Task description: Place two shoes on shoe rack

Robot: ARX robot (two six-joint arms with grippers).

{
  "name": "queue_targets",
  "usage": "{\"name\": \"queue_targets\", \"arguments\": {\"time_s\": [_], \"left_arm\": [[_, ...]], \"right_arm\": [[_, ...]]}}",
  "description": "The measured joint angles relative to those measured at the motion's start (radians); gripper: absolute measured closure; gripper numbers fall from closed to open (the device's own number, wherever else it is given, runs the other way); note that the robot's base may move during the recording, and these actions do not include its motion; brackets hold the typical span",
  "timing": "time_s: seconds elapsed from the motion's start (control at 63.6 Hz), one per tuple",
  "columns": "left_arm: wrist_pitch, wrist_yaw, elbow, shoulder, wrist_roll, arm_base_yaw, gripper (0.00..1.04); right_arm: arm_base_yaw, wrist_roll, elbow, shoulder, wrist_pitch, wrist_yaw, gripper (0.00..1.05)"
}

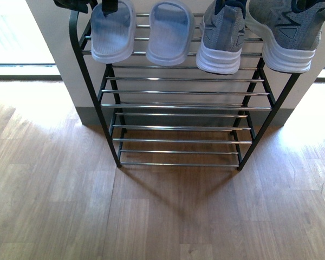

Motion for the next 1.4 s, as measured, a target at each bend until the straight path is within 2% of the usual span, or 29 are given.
{"name": "queue_targets", "arguments": {"time_s": [0.252,0.488,0.629,0.865,1.022,1.085,1.101,1.148,1.195,1.305,1.4], "left_arm": [[0.225,-0.045,-0.303,-0.266,-0.001,-0.015,0.08],[0.484,-0.133,-0.726,-0.631,-0.003,-0.008,0.09],[0.566,-0.186,-1.004,-0.865,-0.002,0.025,0.09],[0.530,-0.268,-1.381,-1.301,-0.034,0.085,0.09],[0.435,-0.280,-1.548,-1.570,-0.107,0.135,0.09],[0.433,-0.279,-1.556,-1.600,-0.121,0.138,0.09],[0.456,-0.241,-1.563,-1.606,-0.111,0.150,0.11],[0.647,0.008,-1.647,-1.632,-0.037,0.208,0.23],[0.761,0.154,-1.725,-1.659,0.020,0.230,0.36],[0.797,0.195,-1.797,-1.708,0.056,0.232,0.54],[0.808,0.194,-1.862,-1.756,0.068,0.237,0.75]], "right_arm": [[0.000,0.000,0.000,0.000,0.000,0.000,0.09],[0.000,0.000,0.000,0.000,0.000,0.000,0.09],[0.000,0.000,0.000,0.000,0.000,0.000,0.09],[0.000,0.000,0.000,0.000,0.000,0.000,0.09],[0.000,0.000,0.000,0.000,0.000,0.000,0.09],[0.000,0.000,0.000,0.000,0.000,-0.001,0.09],[0.000,0.000,0.000,0.000,0.000,-0.003,0.09],[0.000,0.000,0.000,0.000,0.000,-0.002,0.09],[0.000,0.000,0.000,0.000,0.000,-0.002,0.09],[0.000,0.000,0.000,0.000,0.000,-0.002,0.09],[0.000,0.000,0.000,0.000,0.000,-0.002,0.09]]}}
